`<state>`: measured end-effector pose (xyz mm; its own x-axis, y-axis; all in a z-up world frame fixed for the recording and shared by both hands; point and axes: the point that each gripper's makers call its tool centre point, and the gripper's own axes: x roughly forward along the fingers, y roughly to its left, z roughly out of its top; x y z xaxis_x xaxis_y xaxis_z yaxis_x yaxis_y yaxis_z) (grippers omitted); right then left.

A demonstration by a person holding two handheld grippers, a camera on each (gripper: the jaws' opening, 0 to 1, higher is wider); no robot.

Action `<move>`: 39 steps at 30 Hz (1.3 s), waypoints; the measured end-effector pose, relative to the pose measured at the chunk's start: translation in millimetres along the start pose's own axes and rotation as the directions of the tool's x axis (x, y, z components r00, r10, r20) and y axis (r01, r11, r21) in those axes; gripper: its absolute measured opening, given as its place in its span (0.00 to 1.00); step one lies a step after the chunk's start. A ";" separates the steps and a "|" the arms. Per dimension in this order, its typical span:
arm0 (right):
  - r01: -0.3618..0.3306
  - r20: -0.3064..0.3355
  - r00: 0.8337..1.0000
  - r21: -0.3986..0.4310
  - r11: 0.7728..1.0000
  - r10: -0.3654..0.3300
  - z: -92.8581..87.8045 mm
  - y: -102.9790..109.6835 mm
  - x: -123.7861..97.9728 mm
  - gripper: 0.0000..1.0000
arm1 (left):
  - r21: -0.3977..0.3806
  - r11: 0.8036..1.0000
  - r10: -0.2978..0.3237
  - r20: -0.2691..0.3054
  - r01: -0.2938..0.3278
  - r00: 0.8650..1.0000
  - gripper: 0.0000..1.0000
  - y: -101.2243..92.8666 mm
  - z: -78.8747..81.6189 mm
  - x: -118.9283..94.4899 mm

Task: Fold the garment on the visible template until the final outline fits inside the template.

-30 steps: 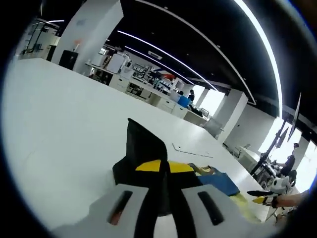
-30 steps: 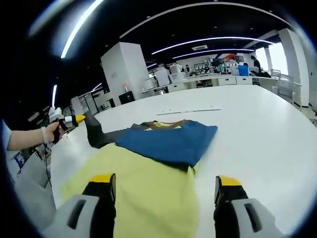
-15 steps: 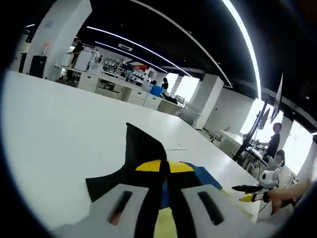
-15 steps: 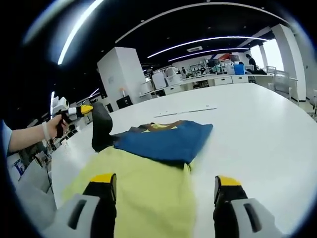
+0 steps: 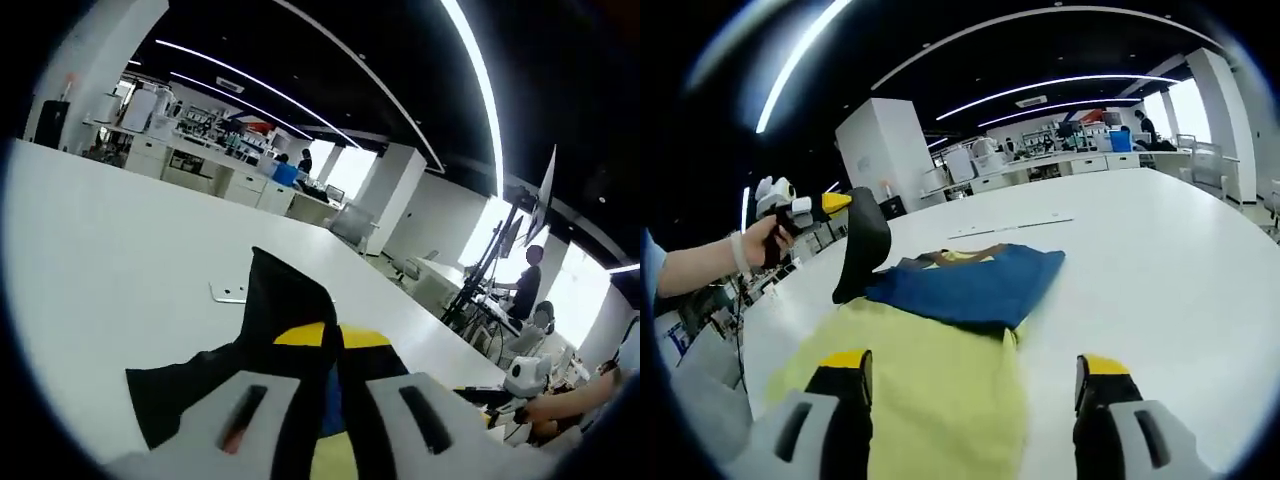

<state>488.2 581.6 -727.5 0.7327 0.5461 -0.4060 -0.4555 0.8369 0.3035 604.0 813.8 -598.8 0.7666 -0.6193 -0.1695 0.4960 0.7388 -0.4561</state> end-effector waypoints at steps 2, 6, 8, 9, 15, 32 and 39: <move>0.005 0.002 1.000 0.007 1.000 -0.005 -1.2 -2.6 -2.5 0.83 | 0.001 1.000 -0.016 -0.005 0.016 1.000 0.00 -6.7 -0.4 8.0; 0.008 0.003 1.000 0.027 1.000 -0.008 -5.6 -3.4 -5.4 0.82 | -0.011 0.999 -0.043 -0.003 0.043 0.999 0.00 -18.9 2.3 21.2; 0.001 0.006 1.000 0.047 0.999 -0.002 -5.2 0.4 -6.5 0.82 | -0.009 0.998 -0.059 -0.004 0.059 0.998 0.00 -27.5 3.6 27.4; -0.005 0.016 1.000 0.050 0.999 0.004 -3.9 3.2 -7.0 0.82 | -0.001 0.998 -0.065 -0.005 0.065 0.998 0.00 -31.9 4.0 31.6; -0.033 0.020 0.999 0.047 0.998 0.032 -5.7 15.5 -5.5 0.83 | 0.002 0.995 -0.098 -0.016 0.098 0.995 0.00 -49.8 0.9 53.9; -0.035 0.001 0.999 0.056 0.998 0.035 -17.5 6.6 -9.1 0.83 | -0.044 0.988 -0.152 -0.177 0.146 0.972 0.00 -79.1 -82.2 112.7; -0.027 -0.011 1.000 0.070 0.997 0.028 -24.8 4.1 -9.1 0.83 | -0.018 0.988 -0.151 -0.268 0.151 0.952 0.00 -77.5 -113.8 113.3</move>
<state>467.1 581.0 -744.0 0.7137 0.5700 -0.4070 -0.4388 0.8168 0.3744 606.0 656.2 -682.1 0.5456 -0.7717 -0.3266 0.5989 0.6317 -0.4922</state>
